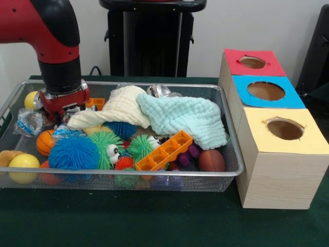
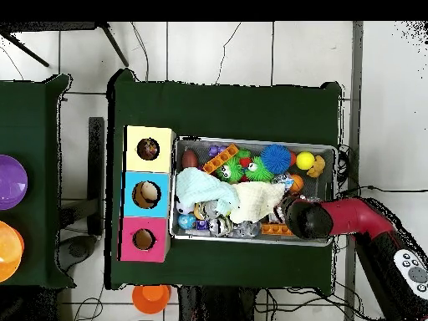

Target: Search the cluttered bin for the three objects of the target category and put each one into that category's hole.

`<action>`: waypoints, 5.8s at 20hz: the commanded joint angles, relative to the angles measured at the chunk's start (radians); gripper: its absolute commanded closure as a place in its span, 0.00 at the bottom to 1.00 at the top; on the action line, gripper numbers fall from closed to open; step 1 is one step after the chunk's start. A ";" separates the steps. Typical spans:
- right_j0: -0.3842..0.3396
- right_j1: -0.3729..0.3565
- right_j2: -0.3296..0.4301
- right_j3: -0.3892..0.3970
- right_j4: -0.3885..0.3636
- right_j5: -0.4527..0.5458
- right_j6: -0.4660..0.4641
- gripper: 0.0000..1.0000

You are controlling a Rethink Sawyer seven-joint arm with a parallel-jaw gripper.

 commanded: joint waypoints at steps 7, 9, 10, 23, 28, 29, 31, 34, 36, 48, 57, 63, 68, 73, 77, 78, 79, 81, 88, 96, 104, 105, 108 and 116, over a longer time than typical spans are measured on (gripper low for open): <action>0.113 0.036 -0.144 -0.138 -0.095 0.143 -0.201 0.00; 0.136 0.030 -0.157 -0.142 -0.100 0.137 -0.191 0.00; 0.146 0.022 -0.163 -0.134 -0.103 0.135 -0.182 0.00; 0.275 -0.023 -0.266 -0.135 -0.083 0.232 -0.197 0.00; 0.292 -0.021 -0.282 -0.138 -0.084 0.223 -0.197 1.00; 0.297 -0.019 -0.285 -0.139 -0.082 0.222 -0.194 1.00; 0.304 -0.017 -0.292 -0.141 -0.079 0.217 -0.192 1.00; 0.315 -0.018 -0.304 -0.142 -0.079 0.214 -0.190 1.00; 0.319 -0.020 -0.309 -0.141 -0.076 0.211 -0.192 1.00; 0.144 -0.258 -0.146 0.130 0.128 0.088 -0.222 1.00; 0.141 -0.456 -0.094 0.266 0.212 0.116 -0.183 1.00; 0.085 -0.502 -0.020 0.350 0.309 0.016 -0.114 1.00; 0.042 -0.542 0.049 0.422 0.413 -0.100 -0.006 1.00; 0.032 -0.602 0.110 0.481 0.555 -0.148 0.074 1.00; 0.099 -0.617 0.066 0.483 0.600 -0.181 0.156 1.00; 0.123 -0.619 0.045 0.480 0.604 -0.187 0.175 1.00; 0.148 -0.620 0.024 0.477 0.607 -0.194 0.195 1.00; 0.198 -0.620 -0.018 0.466 0.617 -0.200 0.231 1.00; 0.389 -0.604 -0.166 0.403 0.644 -0.208 0.361 1.00; 0.571 -0.572 -0.291 0.321 0.695 -0.224 0.461 1.00; 0.683 -0.612 -0.377 0.300 0.740 -0.283 0.547 1.00; 0.712 -0.609 -0.407 0.292 0.747 -0.312 0.585 1.00; 0.777 -0.582 -0.477 0.260 0.758 -0.358 0.636 1.00; 0.972 -0.484 -0.649 0.135 0.818 -0.382 0.733 1.00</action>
